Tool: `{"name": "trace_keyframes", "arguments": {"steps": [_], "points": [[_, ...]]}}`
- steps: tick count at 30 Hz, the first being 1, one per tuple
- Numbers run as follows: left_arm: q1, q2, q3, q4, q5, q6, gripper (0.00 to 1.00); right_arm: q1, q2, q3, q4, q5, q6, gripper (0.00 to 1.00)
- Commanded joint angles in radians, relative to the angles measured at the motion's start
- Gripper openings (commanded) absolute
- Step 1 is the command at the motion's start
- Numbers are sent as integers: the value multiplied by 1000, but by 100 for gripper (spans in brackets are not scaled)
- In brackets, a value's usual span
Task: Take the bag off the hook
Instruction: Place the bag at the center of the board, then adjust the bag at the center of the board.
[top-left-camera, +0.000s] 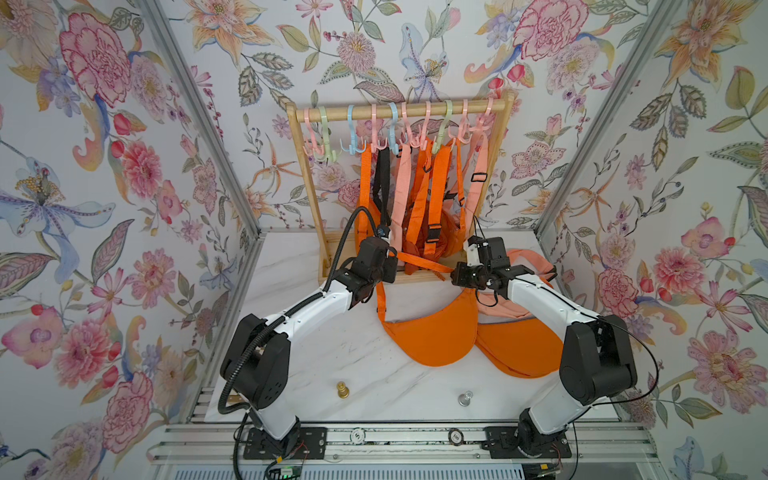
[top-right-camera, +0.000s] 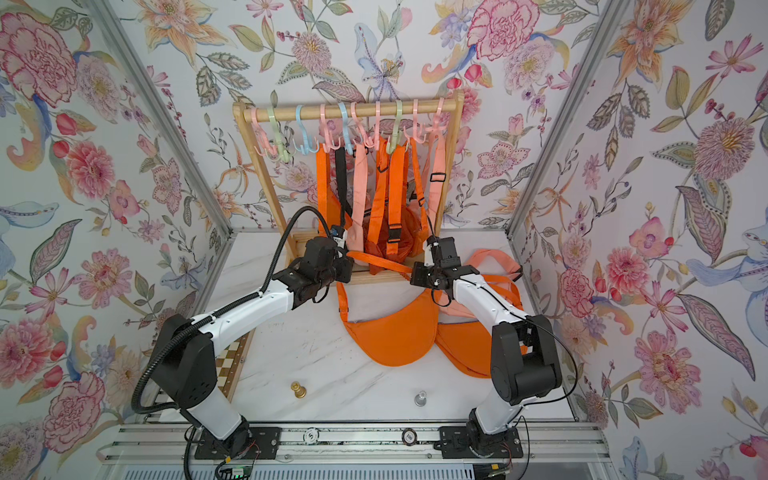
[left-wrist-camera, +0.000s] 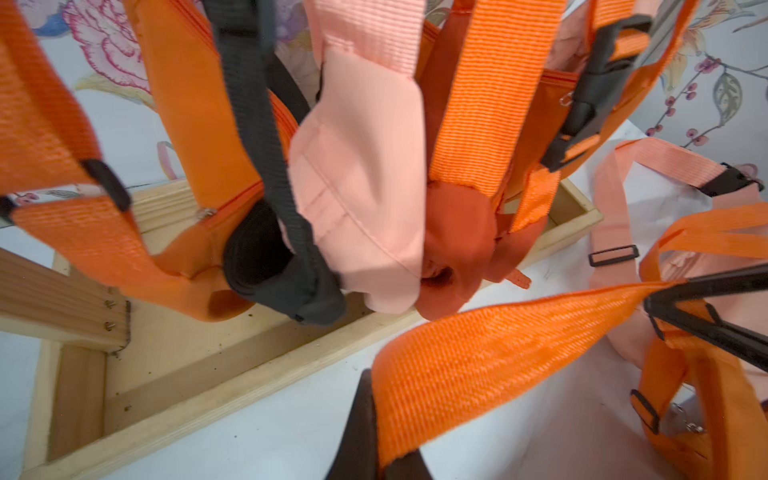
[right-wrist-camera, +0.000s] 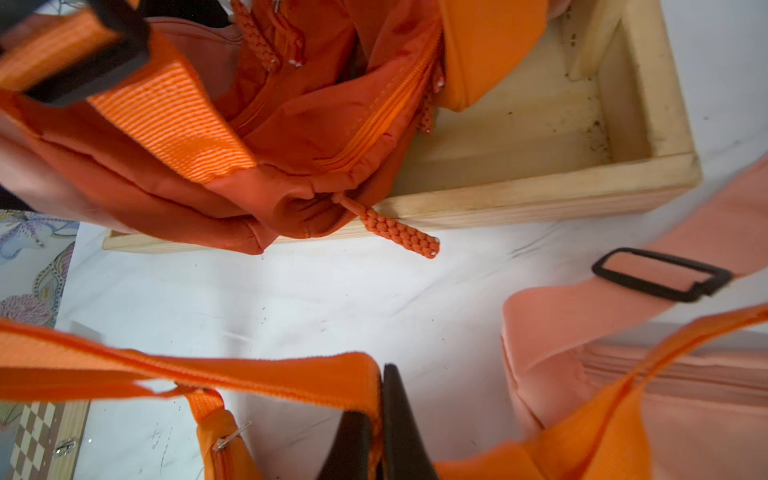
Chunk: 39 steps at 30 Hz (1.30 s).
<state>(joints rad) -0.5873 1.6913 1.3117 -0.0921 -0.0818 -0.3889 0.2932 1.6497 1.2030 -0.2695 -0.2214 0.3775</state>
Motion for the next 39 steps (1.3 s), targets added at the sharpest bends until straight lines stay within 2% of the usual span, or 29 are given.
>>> {"name": "trace_keyframes", "arguments": {"steps": [1, 6, 10, 12, 16, 18, 20, 22, 24, 26, 30, 33, 34, 37, 39], "points": [[35, -6, 0, 5, -51, 10, 0, -20, 15, 8, -9, 67, -17, 0], [17, 8, 4, 15, -1, -19, 1, -76, -14, -24, 1, 59, -30, 0], [-18, -5, -50, 46, 31, -53, 2, -112, -41, -73, 1, 48, -48, 0], [-36, 6, -73, 55, 34, -62, 4, -115, -39, -86, 3, 28, -53, 4], [-41, 47, -69, 41, 22, -81, 12, -102, -24, -90, 1, -4, -56, 20], [-41, 56, -53, 27, 15, -82, 24, -95, -28, -90, 0, -5, -58, 25], [-39, 59, -23, 1, -4, -82, 44, -90, -38, -85, -9, -3, -61, 32], [-37, 55, 5, -20, -13, -78, 60, -82, -54, -82, -20, 2, -71, 38], [-37, 41, 21, -35, -21, -76, 68, -67, -77, -81, -37, 15, -82, 43], [-37, 14, 29, -54, -33, -80, 70, -44, -113, -84, -61, 41, -96, 48], [-37, -64, -6, -65, -29, -103, 69, 13, -194, -109, -102, 118, -118, 47], [-37, -120, -73, -45, 7, -138, 71, 65, -254, -130, -131, 166, -120, 46], [-37, -160, -98, -31, 34, -156, 74, 93, -270, -133, -144, 182, -123, 43], [-42, -176, -146, 4, 119, -207, 83, 187, -300, -140, -183, 220, -144, 24], [-48, -165, -155, -1, 141, -231, 87, 248, -309, -144, -201, 211, -155, 21]]}}
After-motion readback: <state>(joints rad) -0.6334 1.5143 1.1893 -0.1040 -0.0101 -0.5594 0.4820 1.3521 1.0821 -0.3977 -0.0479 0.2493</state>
